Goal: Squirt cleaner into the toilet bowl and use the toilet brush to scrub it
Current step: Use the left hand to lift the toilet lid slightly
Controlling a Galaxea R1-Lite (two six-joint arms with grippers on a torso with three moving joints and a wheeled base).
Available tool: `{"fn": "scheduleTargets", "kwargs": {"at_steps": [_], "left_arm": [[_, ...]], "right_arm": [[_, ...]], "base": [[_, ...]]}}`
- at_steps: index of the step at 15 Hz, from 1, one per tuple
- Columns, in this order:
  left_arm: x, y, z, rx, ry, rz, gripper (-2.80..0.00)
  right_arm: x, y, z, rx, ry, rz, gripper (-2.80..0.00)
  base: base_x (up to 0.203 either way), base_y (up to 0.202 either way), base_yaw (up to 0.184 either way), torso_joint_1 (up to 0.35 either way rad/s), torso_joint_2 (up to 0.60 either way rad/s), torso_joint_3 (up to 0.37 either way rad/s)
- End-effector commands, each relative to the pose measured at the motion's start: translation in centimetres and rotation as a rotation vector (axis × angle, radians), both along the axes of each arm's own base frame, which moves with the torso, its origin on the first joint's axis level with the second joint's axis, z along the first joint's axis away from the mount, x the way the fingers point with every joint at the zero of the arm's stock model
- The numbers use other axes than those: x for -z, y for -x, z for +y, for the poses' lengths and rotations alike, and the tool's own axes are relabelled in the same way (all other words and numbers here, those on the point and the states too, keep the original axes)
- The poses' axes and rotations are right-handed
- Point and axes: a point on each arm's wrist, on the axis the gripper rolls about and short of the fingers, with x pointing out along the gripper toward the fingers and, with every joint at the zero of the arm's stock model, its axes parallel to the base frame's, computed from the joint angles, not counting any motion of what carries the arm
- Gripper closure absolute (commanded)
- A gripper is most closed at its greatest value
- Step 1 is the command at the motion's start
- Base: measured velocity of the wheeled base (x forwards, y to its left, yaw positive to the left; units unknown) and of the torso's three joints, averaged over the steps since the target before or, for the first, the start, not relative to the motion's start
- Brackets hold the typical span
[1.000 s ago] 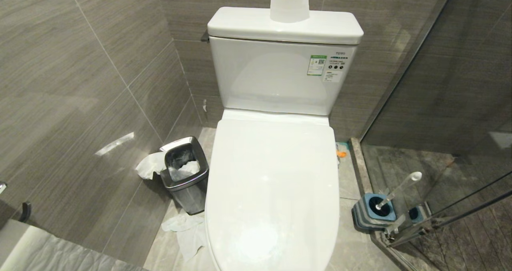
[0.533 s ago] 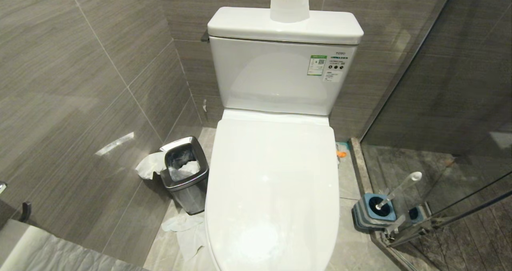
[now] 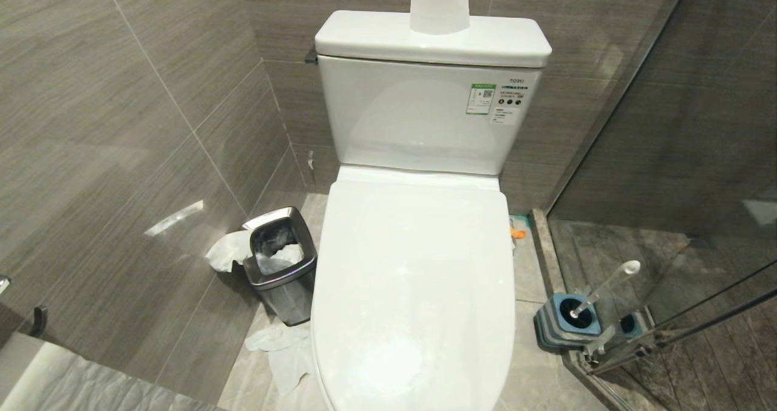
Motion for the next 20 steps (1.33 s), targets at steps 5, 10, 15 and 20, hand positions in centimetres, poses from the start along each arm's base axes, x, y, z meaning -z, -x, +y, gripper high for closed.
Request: {"fn": "scheduleTargets", "kwargs": {"at_steps": [5,10,15,20], "left_arm": [[-1.6,0.5,-0.1,0.04,-0.036,-0.044,0.0],[-5.3,1.3,-0.2,0.09,-0.057,-0.047,0.0],[-11.5,0.0,-0.2,0.119,-0.056,-0.042,0.0],[-15.5,-2.0,-0.2,0.129,-0.055,-0.02,0.0]], "right_arm": [[0.0,0.0,0.0,0.0,0.001,0.002,0.0],[0.0,0.0,0.0,0.0,0.0,0.002,0.0],[0.0,0.0,0.0,0.0,0.0,0.001,0.0],[0.0,0.0,0.0,0.0,0.001,0.001,0.0]], "base": [[0.0,0.0,0.0,0.0,0.0,0.0],[0.0,0.0,0.0,0.0,0.0,0.0],[0.0,0.0,0.0,0.0,0.0,0.0],[0.0,0.0,0.0,0.0,0.0,0.0]]}}
